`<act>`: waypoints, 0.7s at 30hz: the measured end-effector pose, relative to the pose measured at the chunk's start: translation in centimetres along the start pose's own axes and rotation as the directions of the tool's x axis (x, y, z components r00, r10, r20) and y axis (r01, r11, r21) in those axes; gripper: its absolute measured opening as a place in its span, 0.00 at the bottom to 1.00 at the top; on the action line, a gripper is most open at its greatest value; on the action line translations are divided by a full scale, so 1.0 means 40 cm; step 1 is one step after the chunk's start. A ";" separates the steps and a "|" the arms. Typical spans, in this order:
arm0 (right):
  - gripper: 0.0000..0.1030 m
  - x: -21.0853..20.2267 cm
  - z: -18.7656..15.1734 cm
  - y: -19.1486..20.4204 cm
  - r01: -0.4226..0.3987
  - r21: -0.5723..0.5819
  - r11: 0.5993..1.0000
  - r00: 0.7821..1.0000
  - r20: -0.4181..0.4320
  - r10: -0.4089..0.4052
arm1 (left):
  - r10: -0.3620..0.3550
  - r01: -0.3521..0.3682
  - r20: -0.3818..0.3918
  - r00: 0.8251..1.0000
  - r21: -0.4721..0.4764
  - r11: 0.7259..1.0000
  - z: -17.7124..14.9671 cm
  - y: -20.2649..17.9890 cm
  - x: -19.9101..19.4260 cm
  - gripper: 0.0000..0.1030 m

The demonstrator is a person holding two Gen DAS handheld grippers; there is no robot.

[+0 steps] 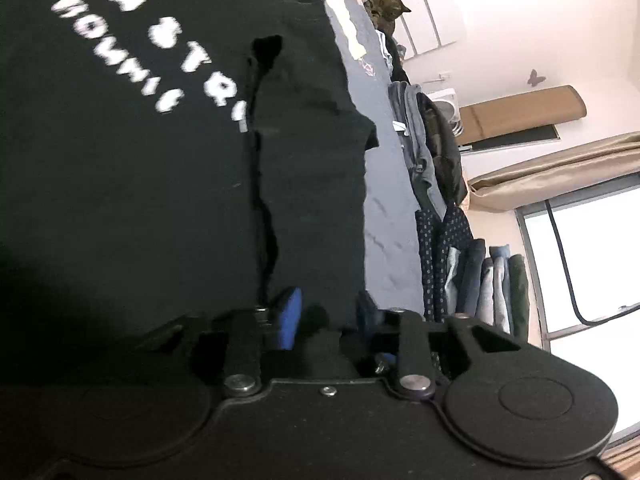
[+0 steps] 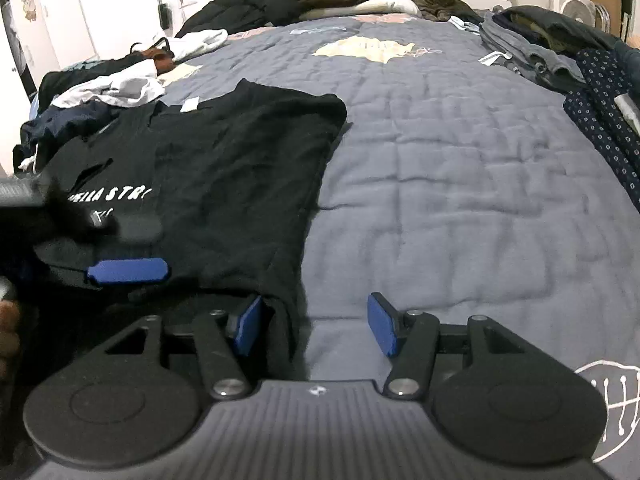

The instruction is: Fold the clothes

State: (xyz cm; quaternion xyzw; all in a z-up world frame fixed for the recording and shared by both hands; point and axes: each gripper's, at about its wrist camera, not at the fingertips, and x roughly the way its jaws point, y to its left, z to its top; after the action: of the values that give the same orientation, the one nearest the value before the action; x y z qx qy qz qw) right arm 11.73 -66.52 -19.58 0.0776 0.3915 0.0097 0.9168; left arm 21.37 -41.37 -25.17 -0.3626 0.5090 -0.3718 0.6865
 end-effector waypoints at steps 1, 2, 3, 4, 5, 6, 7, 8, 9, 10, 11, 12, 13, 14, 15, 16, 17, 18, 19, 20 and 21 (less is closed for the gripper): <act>0.55 0.001 -0.001 -0.001 0.000 -0.005 1.000 1.000 0.000 0.000 | 0.000 0.000 -0.004 1.000 0.008 1.000 -0.005 0.004 -0.013 0.28; 0.55 0.001 0.000 -0.003 0.001 -0.006 1.000 1.000 -0.001 -0.001 | 0.002 -0.002 -0.008 1.000 0.017 1.000 -0.010 0.007 -0.025 0.28; 0.55 0.000 0.000 -0.004 0.003 -0.007 1.000 1.000 -0.002 -0.003 | 0.012 -0.011 -0.014 1.000 0.030 0.999 -0.014 0.005 -0.037 0.28; 0.55 -0.001 0.000 -0.005 0.005 -0.010 1.000 1.000 -0.002 -0.005 | 0.033 -0.032 -0.021 0.999 0.050 0.998 -0.018 -0.001 -0.050 0.29; 0.55 -0.002 0.001 -0.006 0.007 -0.012 1.000 1.000 -0.003 -0.007 | 0.061 -0.059 -0.025 0.998 0.074 0.996 -0.023 -0.009 -0.066 0.30; 0.55 -0.005 0.002 -0.008 0.008 -0.009 1.000 1.000 -0.004 -0.008 | 0.078 -0.075 -0.023 0.997 0.099 0.992 -0.027 -0.019 -0.085 0.32; 0.55 -0.008 0.005 -0.013 0.006 0.006 1.000 1.000 -0.007 -0.006 | 0.092 -0.090 -0.015 0.996 0.124 0.988 -0.033 -0.031 -0.105 0.42; 0.55 -0.012 0.009 -0.018 0.004 0.021 1.000 1.000 -0.011 -0.004 | 0.101 -0.100 0.003 0.995 0.152 0.983 -0.041 -0.044 -0.128 0.55; 0.55 -0.019 0.014 -0.026 0.002 0.043 0.999 1.000 -0.015 -0.001 | 0.110 -0.112 0.020 0.994 0.177 0.978 -0.049 -0.057 -0.152 0.61; 0.56 -0.026 0.020 -0.032 0.002 0.061 0.998 1.000 -0.015 -0.001 | 0.121 -0.126 0.037 0.992 0.197 0.972 -0.057 -0.069 -0.178 0.67; 0.57 -0.033 0.026 -0.038 0.002 0.079 0.997 1.000 -0.014 -0.001 | 0.132 -0.141 0.054 0.990 0.216 0.966 -0.065 -0.080 -0.203 0.67; 0.59 -0.040 0.031 -0.041 0.009 0.094 0.996 1.000 -0.013 -0.008 | 0.144 -0.157 0.071 0.987 0.234 0.959 -0.073 -0.091 -0.230 0.67; 0.61 -0.045 0.035 -0.042 0.012 0.103 0.995 1.000 -0.012 -0.011 | 0.159 -0.177 0.090 0.983 0.249 0.952 -0.081 -0.100 -0.261 0.67; 0.62 -0.049 0.038 -0.043 0.015 0.112 0.994 1.000 -0.011 -0.014 | 0.178 -0.202 0.111 0.978 0.264 0.943 -0.090 -0.108 -0.292 0.68; 0.62 -0.053 0.040 -0.043 0.013 0.115 0.993 1.000 -0.008 -0.012 | 0.203 -0.232 0.130 0.971 0.278 0.932 -0.098 -0.114 -0.321 0.69; 0.63 -0.056 0.041 -0.042 0.011 0.121 0.993 1.000 -0.011 -0.010 | 0.231 -0.266 0.149 0.961 0.295 0.918 -0.107 -0.121 -0.350 0.72; 0.65 -0.058 0.042 -0.042 0.008 0.127 0.992 1.000 -0.016 -0.006 | 0.260 -0.300 0.166 0.951 0.309 0.903 -0.117 -0.127 -0.377 0.73; 0.65 -0.056 0.039 -0.040 0.001 0.126 0.992 0.999 -0.042 0.004 | 0.275 -0.319 0.177 0.945 0.311 0.895 -0.127 -0.129 -0.404 0.73; 0.66 -0.054 0.036 -0.039 -0.004 0.122 0.993 0.998 -0.066 0.012 | 0.288 -0.336 0.189 0.939 0.311 0.889 -0.136 -0.131 -0.432 0.73; 0.66 -0.051 0.028 -0.034 0.000 0.103 0.995 0.996 -0.087 0.009 | 0.298 -0.349 0.201 0.933 0.310 0.885 -0.147 -0.132 -0.460 0.73; 0.66 -0.051 0.022 -0.032 0.013 0.087 0.996 0.995 -0.097 -0.005 | 0.307 -0.362 0.213 0.928 0.308 0.880 -0.158 -0.133 -0.488 0.73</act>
State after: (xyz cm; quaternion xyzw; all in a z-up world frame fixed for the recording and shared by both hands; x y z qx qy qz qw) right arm 10.88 -68.06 -17.72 0.1154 0.4357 -0.0079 0.8926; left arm 10.49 -27.41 -13.54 -0.1726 0.4355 -0.3001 0.8309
